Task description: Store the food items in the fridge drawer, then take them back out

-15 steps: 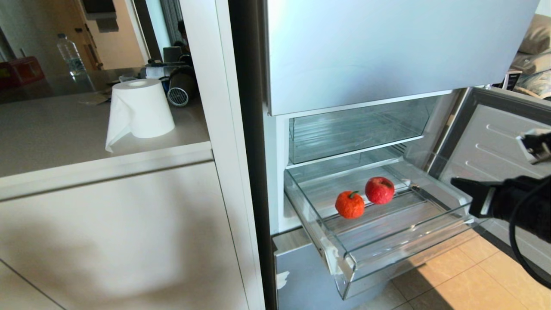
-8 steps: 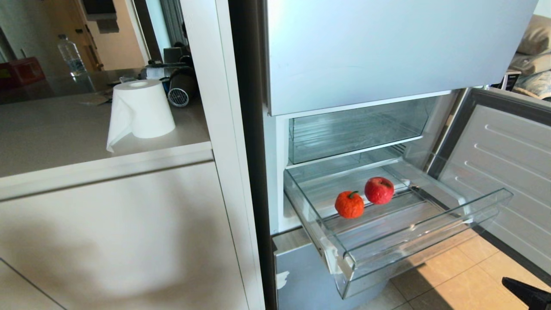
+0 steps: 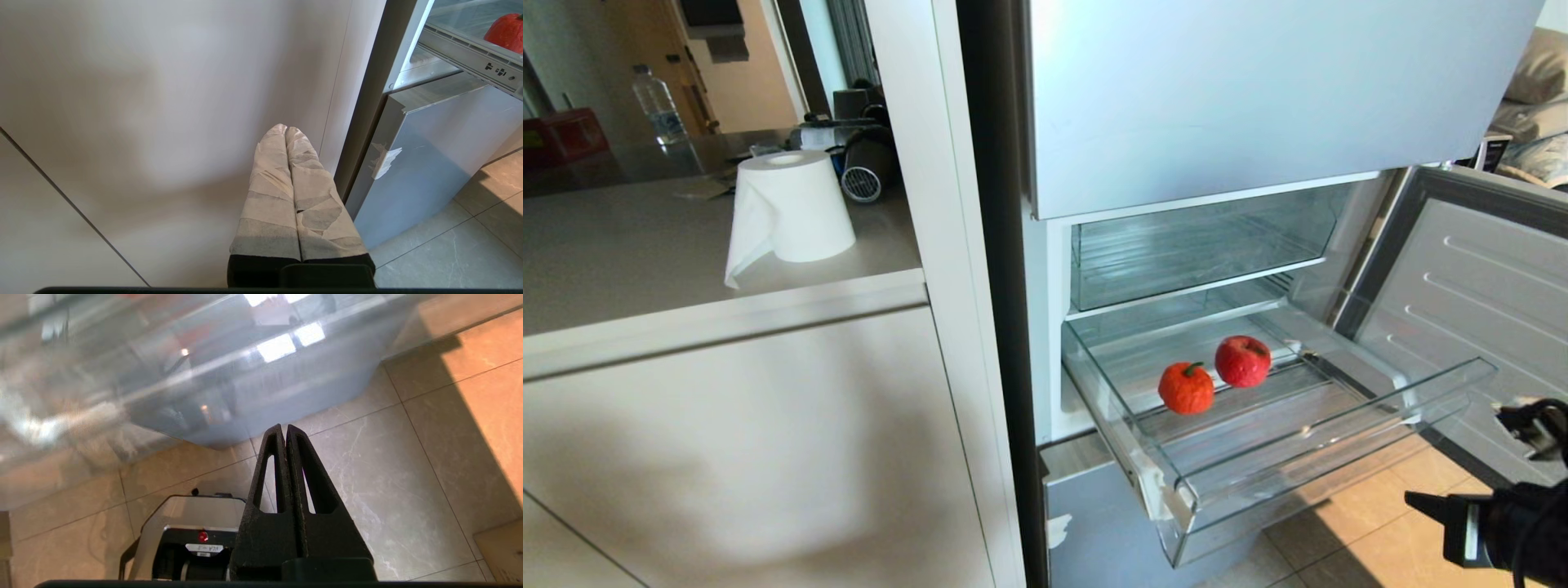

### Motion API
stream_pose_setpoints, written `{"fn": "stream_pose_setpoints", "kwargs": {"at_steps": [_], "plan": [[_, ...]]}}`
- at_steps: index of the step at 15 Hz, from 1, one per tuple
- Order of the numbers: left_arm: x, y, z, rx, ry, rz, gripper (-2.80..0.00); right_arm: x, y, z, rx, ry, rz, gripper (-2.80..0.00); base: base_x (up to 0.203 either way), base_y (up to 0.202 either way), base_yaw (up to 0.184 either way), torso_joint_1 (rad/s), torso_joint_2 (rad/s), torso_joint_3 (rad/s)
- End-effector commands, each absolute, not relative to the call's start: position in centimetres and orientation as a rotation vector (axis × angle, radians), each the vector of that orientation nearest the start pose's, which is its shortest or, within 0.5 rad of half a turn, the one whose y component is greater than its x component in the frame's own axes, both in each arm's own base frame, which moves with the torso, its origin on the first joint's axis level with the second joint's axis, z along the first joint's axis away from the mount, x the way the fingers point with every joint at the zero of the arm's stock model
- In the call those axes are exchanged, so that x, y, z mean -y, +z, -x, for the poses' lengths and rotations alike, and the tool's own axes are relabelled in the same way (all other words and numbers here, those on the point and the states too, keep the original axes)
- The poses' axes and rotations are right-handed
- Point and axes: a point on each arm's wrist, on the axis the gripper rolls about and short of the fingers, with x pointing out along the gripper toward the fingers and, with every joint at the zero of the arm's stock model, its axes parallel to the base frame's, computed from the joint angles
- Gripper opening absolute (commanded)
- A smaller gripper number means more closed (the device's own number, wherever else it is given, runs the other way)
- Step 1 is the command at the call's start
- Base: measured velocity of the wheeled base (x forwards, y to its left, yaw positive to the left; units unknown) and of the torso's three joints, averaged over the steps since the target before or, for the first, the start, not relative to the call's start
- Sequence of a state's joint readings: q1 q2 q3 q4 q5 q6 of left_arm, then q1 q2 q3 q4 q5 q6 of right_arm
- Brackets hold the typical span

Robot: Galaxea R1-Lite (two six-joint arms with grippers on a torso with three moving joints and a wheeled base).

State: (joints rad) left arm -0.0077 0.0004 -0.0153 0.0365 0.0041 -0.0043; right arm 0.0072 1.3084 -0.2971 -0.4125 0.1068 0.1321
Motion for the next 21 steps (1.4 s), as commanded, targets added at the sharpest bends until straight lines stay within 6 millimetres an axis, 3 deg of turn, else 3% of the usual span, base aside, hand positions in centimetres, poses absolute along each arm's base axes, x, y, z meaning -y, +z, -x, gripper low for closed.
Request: {"fn": "stream_pose_setpoints", "kwargs": {"at_steps": [1,9,13,17,19,21], "plan": [[0.0,7.6,2.4,-0.021,-0.003,0.004,-2.8,-0.5,11.0,-19.8,-0.698,0.072,-0.162,-2.8,0.0,0.0,0.0,0.0,0.0,0.0],[0.0,7.6,2.4,-0.021,-0.003,0.004,-2.8,-3.1,11.8,-28.4,-0.638,0.158,-0.138,-2.8,0.0,0.0,0.0,0.0,0.0,0.0],[0.0,7.6,2.4,-0.021,-0.003,0.004,-2.8,-5.3,10.5,-32.5,-0.629,0.203,-0.145,-2.8,0.0,0.0,0.0,0.0,0.0,0.0],[0.0,7.6,2.4,-0.021,-0.003,0.004,-2.8,-8.4,8.5,-37.4,-0.502,0.231,-0.229,-2.8,0.0,0.0,0.0,0.0,0.0,0.0],[0.0,7.6,2.4,-0.021,-0.003,0.004,-2.8,-8.9,8.7,-37.0,-0.478,0.221,-0.257,-2.8,0.0,0.0,0.0,0.0,0.0,0.0],[0.0,7.6,2.4,-0.021,-0.003,0.004,-2.8,-8.2,10.6,-34.4,-0.462,0.221,-0.268,-2.8,0.0,0.0,0.0,0.0,0.0,0.0]]}}
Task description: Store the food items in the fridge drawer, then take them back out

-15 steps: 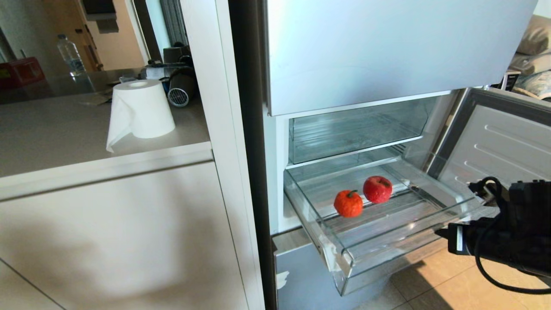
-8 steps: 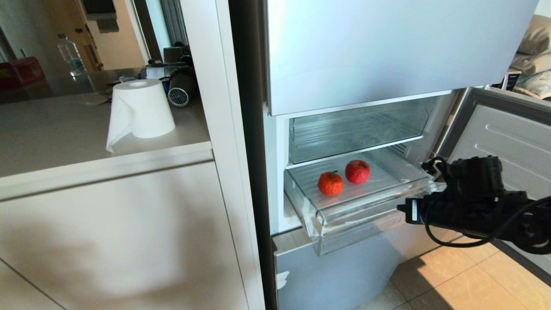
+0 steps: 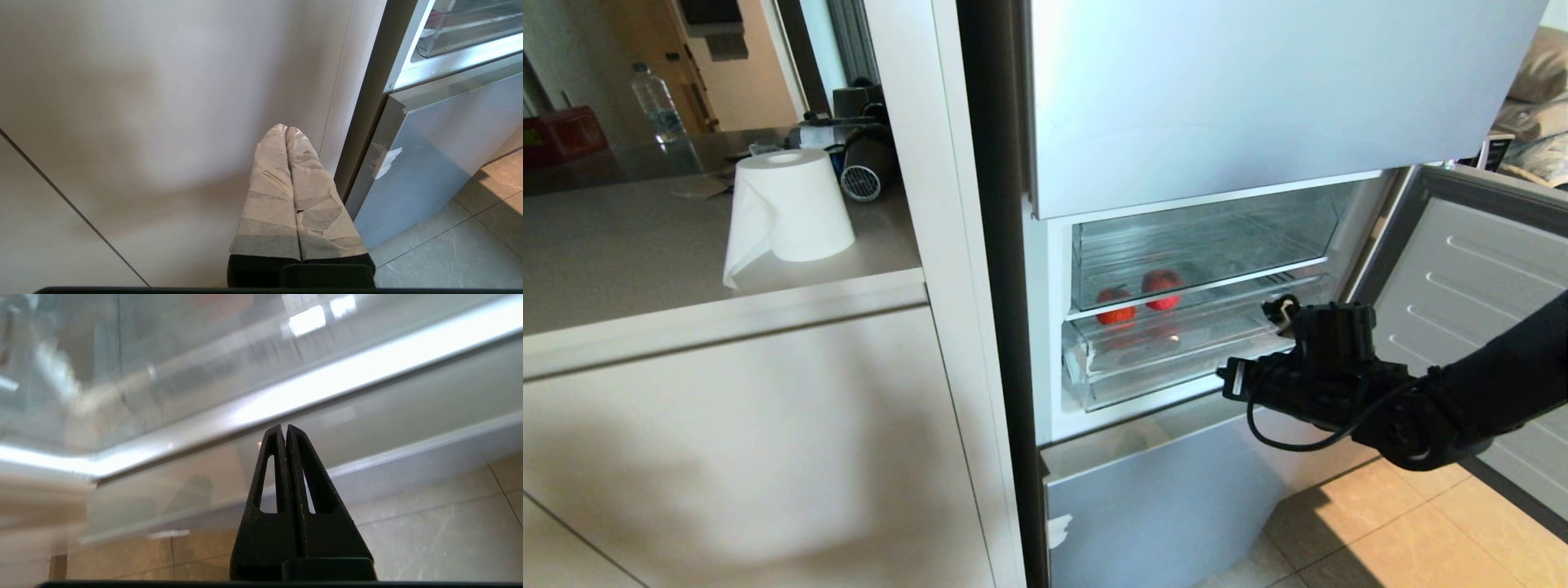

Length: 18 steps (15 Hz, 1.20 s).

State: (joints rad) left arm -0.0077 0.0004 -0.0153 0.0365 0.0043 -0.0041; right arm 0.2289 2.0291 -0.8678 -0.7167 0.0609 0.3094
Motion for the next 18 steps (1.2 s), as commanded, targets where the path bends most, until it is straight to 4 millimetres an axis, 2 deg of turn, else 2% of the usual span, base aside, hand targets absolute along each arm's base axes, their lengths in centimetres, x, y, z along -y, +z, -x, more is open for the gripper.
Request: {"fn": "stream_pose_setpoints", "kwargs": {"at_steps": [1,3,5,6,10,12,14,16,18], "plan": [[0.0,7.6,2.4,-0.021,-0.003,0.004,-2.8,-7.8,11.9,-32.7,-0.44,0.224,-0.272,-2.8,0.0,0.0,0.0,0.0,0.0,0.0],[0.0,7.6,2.4,-0.021,-0.003,0.004,-2.8,-6.9,14.2,-29.3,-0.393,0.23,-0.277,-2.8,0.0,0.0,0.0,0.0,0.0,0.0],[0.0,7.6,2.4,-0.021,-0.003,0.004,-2.8,-6.0,15.4,-25.9,-0.365,0.237,-0.277,-2.8,0.0,0.0,0.0,0.0,0.0,0.0],[0.0,7.6,2.4,-0.021,-0.003,0.004,-2.8,-5.5,15.9,-23.6,-0.348,0.249,-0.276,-2.8,0.0,0.0,0.0,0.0,0.0,0.0],[0.0,7.6,2.4,-0.021,-0.003,0.004,-2.8,-3.4,16.4,-14.2,-0.265,0.294,-0.233,-2.8,0.0,0.0,0.0,0.0,0.0,0.0],[0.0,7.6,2.4,-0.021,-0.003,0.004,-2.8,-2.1,16.0,-9.2,-0.172,0.29,-0.185,-2.8,0.0,0.0,0.0,0.0,0.0,0.0],[0.0,7.6,2.4,-0.021,-0.003,0.004,-2.8,-1.0,14.7,-5.0,-0.081,0.255,-0.127,-2.8,0.0,0.0,0.0,0.0,0.0,0.0],[0.0,7.6,2.4,-0.02,-0.003,0.004,-2.8,-0.4,12.7,-1.7,-0.032,0.21,-0.086,-2.8,0.0,0.0,0.0,0.0,0.0,0.0],[0.0,7.6,2.4,-0.021,-0.003,0.004,-2.8,-0.2,10.7,0.4,-0.008,0.164,-0.053,-2.8,0.0,0.0,0.0,0.0,0.0,0.0]]}}
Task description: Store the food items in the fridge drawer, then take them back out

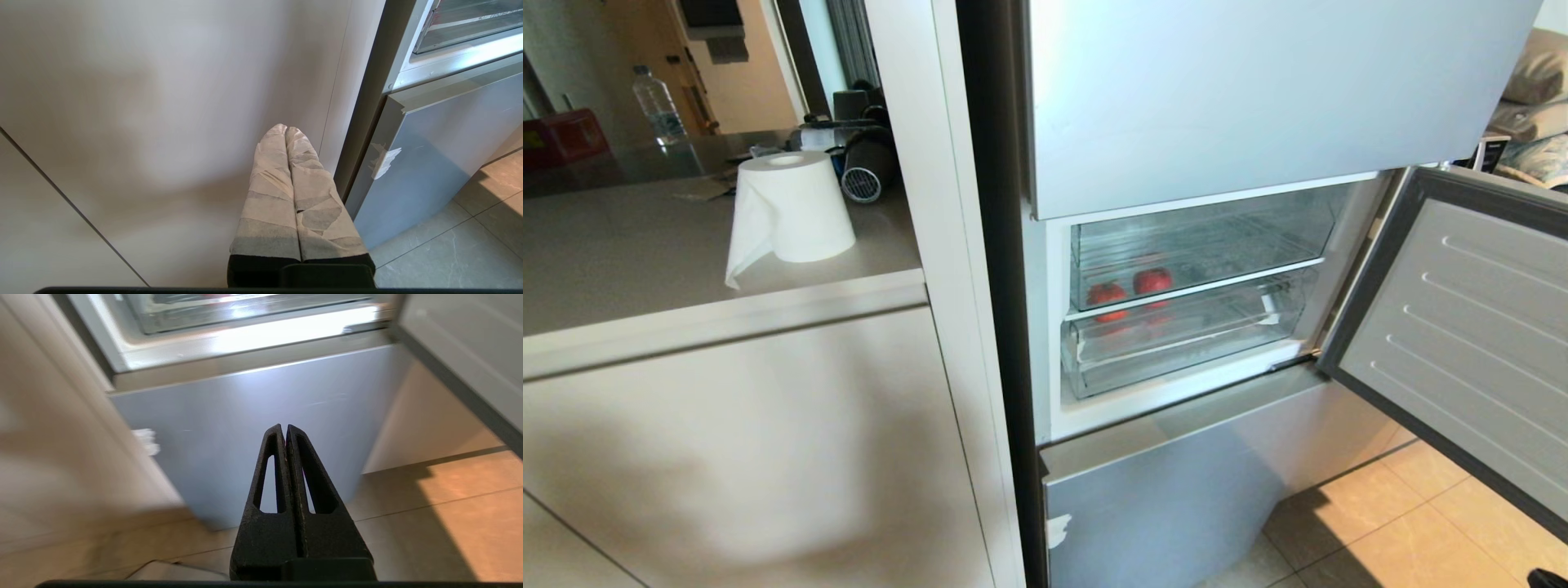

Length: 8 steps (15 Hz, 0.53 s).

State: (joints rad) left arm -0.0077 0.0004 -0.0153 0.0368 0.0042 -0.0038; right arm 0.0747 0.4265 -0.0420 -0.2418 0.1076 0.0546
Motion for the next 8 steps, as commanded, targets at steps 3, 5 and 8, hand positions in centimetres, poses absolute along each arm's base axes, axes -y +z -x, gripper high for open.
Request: {"fn": "stream_pose_setpoints", "kwargs": {"at_steps": [3,5,8], "plan": [[0.0,7.6,2.4,-0.02,-0.003,0.004,-2.8,-0.1,8.8,2.2,0.091,0.099,0.029,-2.8,0.0,0.0,0.0,0.0,0.0,0.0],[0.0,7.6,2.4,-0.02,-0.003,0.004,-2.8,0.0,7.5,2.3,-0.002,0.034,0.118,-2.8,0.0,0.0,0.0,0.0,0.0,0.0],[0.0,7.6,2.4,-0.021,-0.003,0.004,-2.8,0.0,7.5,2.3,-0.007,0.031,0.127,-2.8,0.0,0.0,0.0,0.0,0.0,0.0]]}}
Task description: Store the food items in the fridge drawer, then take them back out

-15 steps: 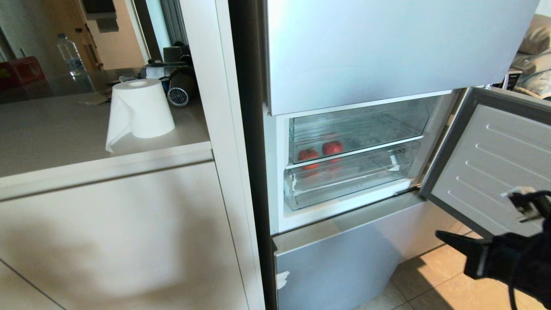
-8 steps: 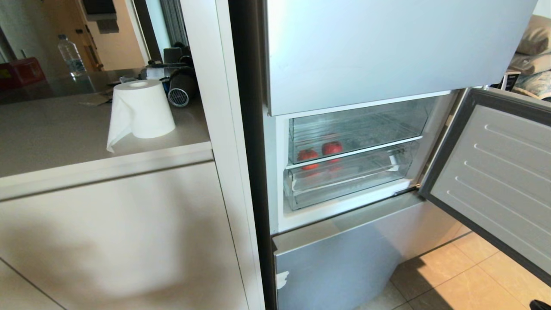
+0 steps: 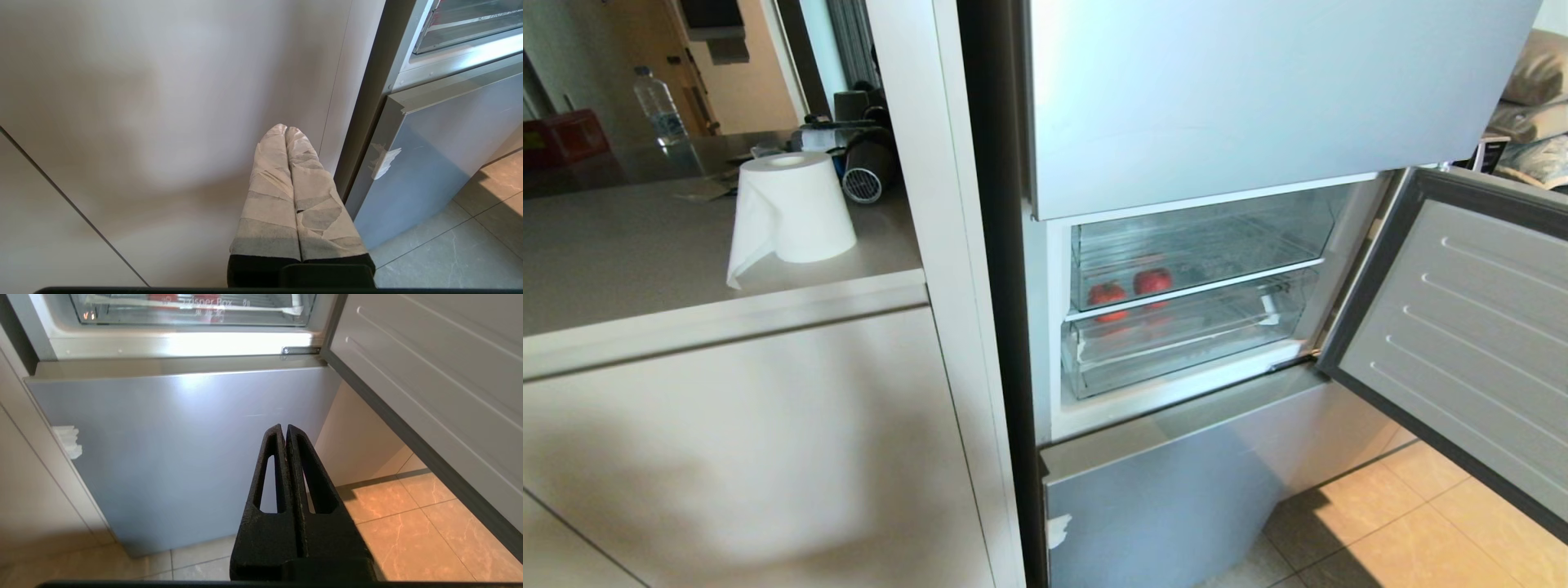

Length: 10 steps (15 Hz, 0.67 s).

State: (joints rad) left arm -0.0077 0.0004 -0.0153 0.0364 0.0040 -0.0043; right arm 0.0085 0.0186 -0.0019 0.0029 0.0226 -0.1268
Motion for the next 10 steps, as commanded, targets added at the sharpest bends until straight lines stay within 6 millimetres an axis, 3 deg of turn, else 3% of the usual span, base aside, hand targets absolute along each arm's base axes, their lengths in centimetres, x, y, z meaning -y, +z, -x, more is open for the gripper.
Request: {"fn": "stream_pose_setpoints", "kwargs": {"at_steps": [1,6,10], "plan": [[-0.03,7.59,2.4,-0.021,-0.003,0.004,-2.8,-0.03,7.47,2.27,-0.008,0.029,0.114,-2.8,0.0,0.0,0.0,0.0,0.0,0.0],[-0.03,7.59,2.4,-0.021,-0.003,0.004,-2.8,-0.02,7.47,2.27,-0.008,0.025,0.094,-2.8,0.0,0.0,0.0,0.0,0.0,0.0],[-0.03,7.61,2.4,-0.02,-0.003,0.004,-2.8,-0.02,7.5,2.27,-0.005,0.025,0.092,-2.8,0.004,0.005,-0.146,0.007,0.0,0.004]]}}
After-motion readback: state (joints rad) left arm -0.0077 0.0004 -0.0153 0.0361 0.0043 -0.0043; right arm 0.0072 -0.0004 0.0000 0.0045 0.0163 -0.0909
